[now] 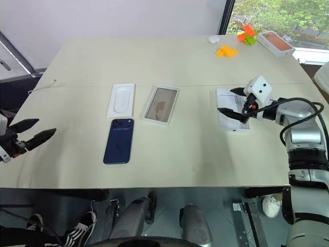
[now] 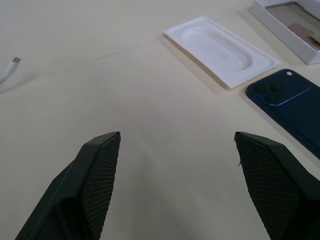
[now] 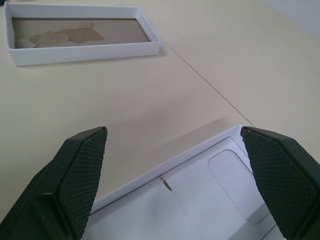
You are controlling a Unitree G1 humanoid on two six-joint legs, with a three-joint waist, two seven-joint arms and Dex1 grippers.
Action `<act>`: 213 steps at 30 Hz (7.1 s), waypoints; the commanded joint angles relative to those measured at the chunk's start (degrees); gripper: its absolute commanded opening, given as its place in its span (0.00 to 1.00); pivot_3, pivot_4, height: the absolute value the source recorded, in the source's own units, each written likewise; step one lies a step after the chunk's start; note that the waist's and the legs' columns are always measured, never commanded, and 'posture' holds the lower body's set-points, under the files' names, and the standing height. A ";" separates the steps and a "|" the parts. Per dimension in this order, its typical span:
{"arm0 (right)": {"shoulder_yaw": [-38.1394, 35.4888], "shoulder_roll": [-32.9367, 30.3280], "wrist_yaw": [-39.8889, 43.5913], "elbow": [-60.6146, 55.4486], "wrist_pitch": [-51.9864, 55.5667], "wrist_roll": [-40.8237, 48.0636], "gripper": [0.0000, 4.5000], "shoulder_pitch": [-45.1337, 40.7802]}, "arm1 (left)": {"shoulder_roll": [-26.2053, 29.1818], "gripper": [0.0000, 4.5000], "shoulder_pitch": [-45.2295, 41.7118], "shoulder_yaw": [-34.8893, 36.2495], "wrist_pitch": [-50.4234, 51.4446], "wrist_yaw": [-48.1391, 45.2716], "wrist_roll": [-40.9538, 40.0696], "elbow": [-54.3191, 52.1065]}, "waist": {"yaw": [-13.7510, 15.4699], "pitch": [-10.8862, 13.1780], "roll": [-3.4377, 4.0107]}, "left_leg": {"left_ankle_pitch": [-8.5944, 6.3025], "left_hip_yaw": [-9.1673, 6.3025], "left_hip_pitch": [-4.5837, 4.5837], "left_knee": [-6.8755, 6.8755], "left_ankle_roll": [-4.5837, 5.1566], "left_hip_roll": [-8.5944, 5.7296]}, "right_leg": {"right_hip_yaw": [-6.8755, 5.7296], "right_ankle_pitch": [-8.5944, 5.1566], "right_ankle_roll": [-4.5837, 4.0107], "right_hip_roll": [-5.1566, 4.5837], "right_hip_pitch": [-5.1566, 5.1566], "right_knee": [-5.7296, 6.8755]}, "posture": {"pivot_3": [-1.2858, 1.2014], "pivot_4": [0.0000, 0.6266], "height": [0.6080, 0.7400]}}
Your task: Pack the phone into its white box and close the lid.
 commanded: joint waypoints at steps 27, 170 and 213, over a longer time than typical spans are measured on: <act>-2.94 -9.56 14.28 7.86 -12.47 1.37 1.00 1.15 | -1.08 0.85 1.91 -0.46 -11.58 -8.43 -0.12 -2.70 | -0.20 0.00 0.05 | -0.02 0.05 -0.01 0.00 0.01 -0.01 | 0.01 -0.01 -0.01 -0.05 0.01 -0.03 | 0.52 0.24 1.00; 6.89 13.04 -8.72 -22.13 4.44 1.00 1.00 2.81 | -35.49 0.01 -51.81 -13.63 47.79 43.49 -20.19 22.88 | 0.28 -0.01 -0.11 | 0.15 -0.20 -0.42 0.81 0.12 -0.02 | -0.27 0.32 0.60 0.22 0.25 0.30 | 0.52 0.24 1.00; 7.41 14.74 -9.85 -19.59 1.86 -0.66 1.00 1.59 | -33.40 0.75 -52.25 -16.47 53.90 39.80 -17.58 7.93 | 0.14 -0.01 -0.10 | 0.16 -0.21 -0.48 0.83 0.11 -0.02 | -0.27 0.33 0.62 0.24 0.20 0.32 | 0.52 0.24 1.00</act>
